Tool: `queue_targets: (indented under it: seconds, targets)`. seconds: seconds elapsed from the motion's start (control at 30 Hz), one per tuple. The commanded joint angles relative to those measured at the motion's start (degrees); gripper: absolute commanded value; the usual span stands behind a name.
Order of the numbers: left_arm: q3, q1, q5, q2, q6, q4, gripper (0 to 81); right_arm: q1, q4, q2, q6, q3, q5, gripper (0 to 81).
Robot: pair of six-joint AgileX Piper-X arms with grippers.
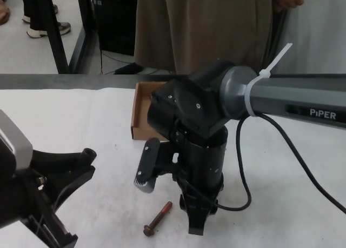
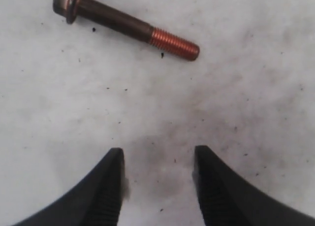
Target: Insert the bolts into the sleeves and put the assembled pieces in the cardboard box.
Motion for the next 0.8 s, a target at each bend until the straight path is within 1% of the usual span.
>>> queue_targets:
  seconds: [0.0,0.2,0.33,0.53,0.63,0.77]
  targets:
    - [-0.1,0.1,1.3,-0.6,-1.7,-2.1,0.8,0.5,-0.7,-0.4,-5.9,-0.5,0.4,42.8]
    - [-0.1,0.1,2.7,-0.6,-2.9,-2.1,0.8,1.6,-3.2,-0.4,-20.8,-0.5,0.3,42.8]
    - [-0.1,0.1,3.0,-0.6,-2.9,-2.1,0.8,2.4,-7.7,-0.4,-24.1,-0.5,0.3,42.8]
    - [-0.1,0.1,3.0,-0.6,-2.5,-2.1,0.8,3.8,-12.6,-0.4,-33.1,-0.5,0.3,42.8]
    - [-0.1,0.1,3.0,-0.6,-2.5,-2.3,0.8,4.4,-12.6,-0.4,-37.1,-0.5,0.0,42.8]
    - [-0.1,0.1,3.0,-0.6,-1.5,-2.7,0.8,4.4,-12.0,-0.4,-39.0,-0.5,-5.0,42.8]
